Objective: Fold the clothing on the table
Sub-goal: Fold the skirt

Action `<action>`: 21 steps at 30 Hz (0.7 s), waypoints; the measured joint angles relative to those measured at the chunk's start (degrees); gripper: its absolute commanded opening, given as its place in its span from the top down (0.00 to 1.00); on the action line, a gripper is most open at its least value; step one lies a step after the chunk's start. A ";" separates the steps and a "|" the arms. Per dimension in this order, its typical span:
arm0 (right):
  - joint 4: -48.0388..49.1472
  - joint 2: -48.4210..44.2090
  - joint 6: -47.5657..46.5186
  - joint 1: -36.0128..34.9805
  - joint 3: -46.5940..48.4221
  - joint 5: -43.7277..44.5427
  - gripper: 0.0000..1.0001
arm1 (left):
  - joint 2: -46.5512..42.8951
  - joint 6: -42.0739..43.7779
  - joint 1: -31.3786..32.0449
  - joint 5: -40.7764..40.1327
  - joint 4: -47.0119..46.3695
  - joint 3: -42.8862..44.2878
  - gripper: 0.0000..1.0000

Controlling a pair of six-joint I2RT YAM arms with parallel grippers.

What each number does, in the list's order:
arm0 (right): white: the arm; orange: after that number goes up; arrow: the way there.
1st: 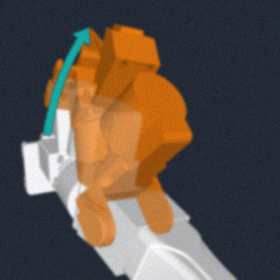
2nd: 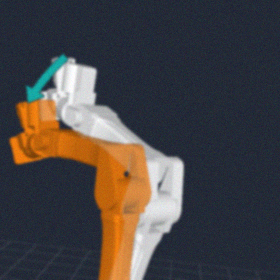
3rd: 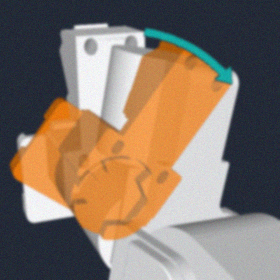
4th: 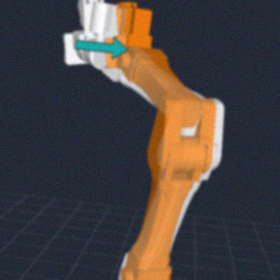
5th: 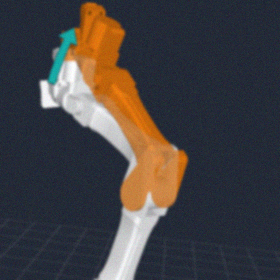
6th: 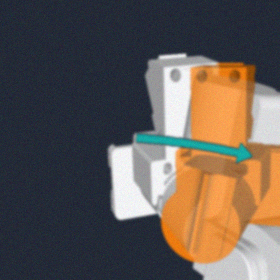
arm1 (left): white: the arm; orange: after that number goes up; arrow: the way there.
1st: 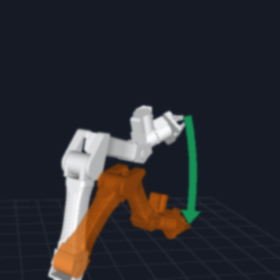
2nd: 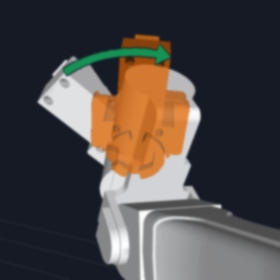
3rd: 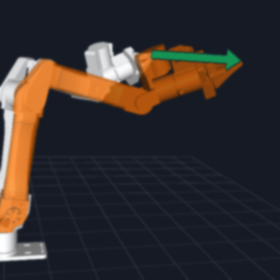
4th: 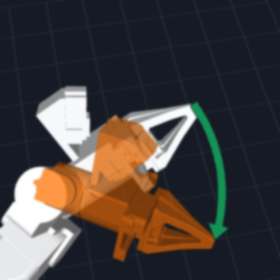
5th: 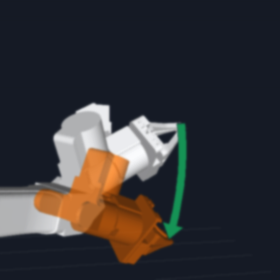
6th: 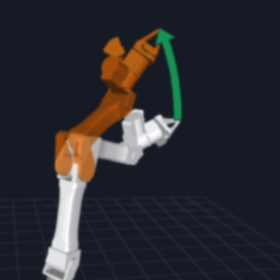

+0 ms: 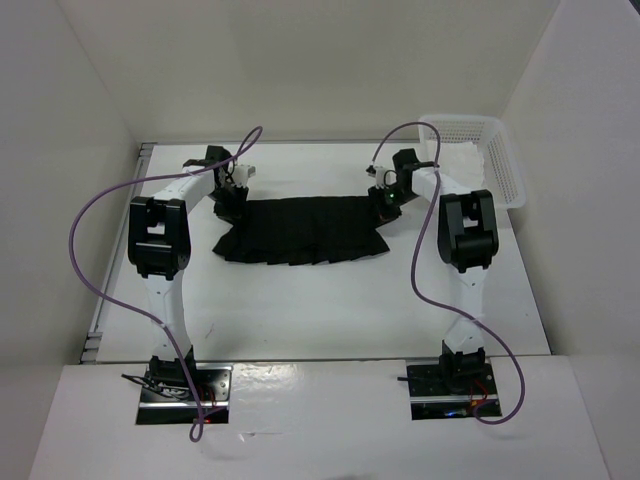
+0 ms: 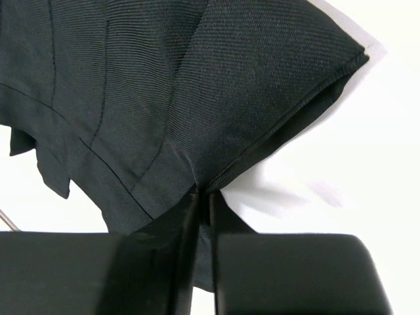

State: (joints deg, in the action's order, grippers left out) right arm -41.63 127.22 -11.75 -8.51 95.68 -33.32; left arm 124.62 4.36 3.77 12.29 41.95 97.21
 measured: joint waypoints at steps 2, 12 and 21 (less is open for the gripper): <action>0.00 0.02 -0.17 -0.26 0.00 0.22 1.00 | 0.00 0.02 0.00 0.00 0.00 0.00 0.75; -2.73 0.70 0.17 -0.98 5.16 4.59 1.00 | 0.00 0.20 0.00 1.01 0.66 0.00 0.75; -7.10 0.68 0.81 -3.34 17.57 8.87 1.00 | -0.02 0.35 0.00 1.68 0.87 -0.22 0.78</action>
State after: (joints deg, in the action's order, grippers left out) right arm -48.73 127.90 -10.94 -11.86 113.25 -24.45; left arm 124.60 4.71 3.77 13.98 42.83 96.99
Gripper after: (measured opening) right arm 0.010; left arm 0.229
